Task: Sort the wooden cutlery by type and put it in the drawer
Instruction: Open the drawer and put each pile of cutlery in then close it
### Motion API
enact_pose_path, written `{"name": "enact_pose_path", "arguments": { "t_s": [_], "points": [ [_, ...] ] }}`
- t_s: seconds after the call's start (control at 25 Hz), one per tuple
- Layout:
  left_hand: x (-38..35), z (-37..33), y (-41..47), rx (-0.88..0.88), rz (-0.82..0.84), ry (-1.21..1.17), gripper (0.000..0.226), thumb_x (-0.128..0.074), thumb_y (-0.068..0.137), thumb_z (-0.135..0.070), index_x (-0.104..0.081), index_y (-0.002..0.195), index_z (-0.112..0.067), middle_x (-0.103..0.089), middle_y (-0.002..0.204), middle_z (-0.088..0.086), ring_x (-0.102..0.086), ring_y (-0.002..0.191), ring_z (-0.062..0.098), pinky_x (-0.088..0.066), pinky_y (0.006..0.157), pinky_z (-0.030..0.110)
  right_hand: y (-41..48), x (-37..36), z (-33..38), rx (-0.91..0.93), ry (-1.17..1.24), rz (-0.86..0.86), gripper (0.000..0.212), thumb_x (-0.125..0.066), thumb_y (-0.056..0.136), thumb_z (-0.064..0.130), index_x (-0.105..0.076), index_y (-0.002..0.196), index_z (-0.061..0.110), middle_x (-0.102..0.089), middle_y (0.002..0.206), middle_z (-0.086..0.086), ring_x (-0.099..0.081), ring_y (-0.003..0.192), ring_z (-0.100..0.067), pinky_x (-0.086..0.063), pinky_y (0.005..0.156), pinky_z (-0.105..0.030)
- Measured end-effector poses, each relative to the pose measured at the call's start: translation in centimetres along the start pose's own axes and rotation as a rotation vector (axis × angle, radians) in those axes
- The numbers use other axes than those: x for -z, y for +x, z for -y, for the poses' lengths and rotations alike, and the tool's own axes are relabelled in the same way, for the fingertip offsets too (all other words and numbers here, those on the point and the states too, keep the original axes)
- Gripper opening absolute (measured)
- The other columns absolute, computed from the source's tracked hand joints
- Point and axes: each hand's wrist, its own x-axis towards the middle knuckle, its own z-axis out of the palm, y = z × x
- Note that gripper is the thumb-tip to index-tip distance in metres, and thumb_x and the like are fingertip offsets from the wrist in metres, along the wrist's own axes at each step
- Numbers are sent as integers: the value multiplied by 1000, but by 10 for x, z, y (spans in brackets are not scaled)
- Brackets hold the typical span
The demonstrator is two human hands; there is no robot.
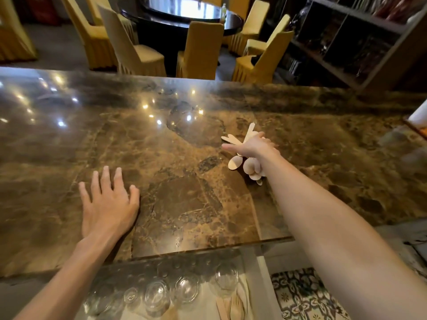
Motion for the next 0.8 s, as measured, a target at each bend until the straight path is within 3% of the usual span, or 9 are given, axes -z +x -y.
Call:
{"name": "enact_pose_path", "arguments": {
  "t_s": [0.16, 0.28, 0.36, 0.44, 0.52, 0.6, 0.8],
  "points": [
    [-2, -1, 2, 4, -4, 7, 58, -30, 94, -37, -25, 145, -11, -19, 154, 14, -9, 142, 29, -1, 114, 49, 8, -9, 10, 69, -68, -86, 106, -70, 70, 59, -19, 145, 4, -33, 146, -17, -33, 131, -35, -35, 102, -45],
    [-3, 2, 1, -4, -8, 12, 59, -27, 93, -39, -25, 145, -11, -20, 153, 15, -10, 141, 29, -2, 114, 50, 8, -6, 11, 85, 16, -36, 83, -71, 80, 36, -26, 140, 2, -46, 133, -18, -48, 118, -32, -45, 89, -38],
    [-5, 2, 2, -7, -19, 2, 60, -25, 93, -40, -24, 145, -11, -19, 153, 15, -9, 141, 29, -1, 114, 50, 1, -9, 14, 114, 67, -21, 78, -71, 81, 25, -24, 139, 1, -50, 128, -18, -52, 114, -32, -47, 84, -37],
    [-7, 3, 2, 1, -17, 0, 60, -25, 92, -40, -24, 145, -11, -19, 153, 15, -8, 141, 29, -1, 114, 50, -11, -20, 18, 171, 48, -125, 81, -71, 81, 16, -19, 143, 2, -51, 129, -18, -52, 116, -33, -48, 87, -39],
    [-6, 2, 2, 0, -9, -6, 60, -24, 92, -40, -24, 145, -11, -19, 153, 15, -8, 141, 29, 0, 114, 50, -22, -31, 22, 233, 1, -219, 82, -70, 81, 12, -18, 144, 4, -53, 127, -18, -54, 115, -34, -49, 87, -40],
    [-6, 2, 1, -3, -1, -16, 60, -24, 93, -40, -24, 145, -11, -18, 153, 15, -8, 142, 28, 0, 114, 50, -29, -33, 24, 295, -28, -206, 80, -69, 82, 14, -20, 144, 6, -55, 124, -17, -56, 112, -33, -50, 84, -39],
    [0, 3, 0, -8, 9, -72, 57, -31, 93, -37, -28, 143, -11, -20, 153, 15, -9, 141, 28, 0, 114, 48, -39, -19, 23, 417, 77, -251, 59, -69, 81, 19, -34, 127, 10, -58, 114, -14, -60, 99, -30, -47, 69, -34]
  ]
}}
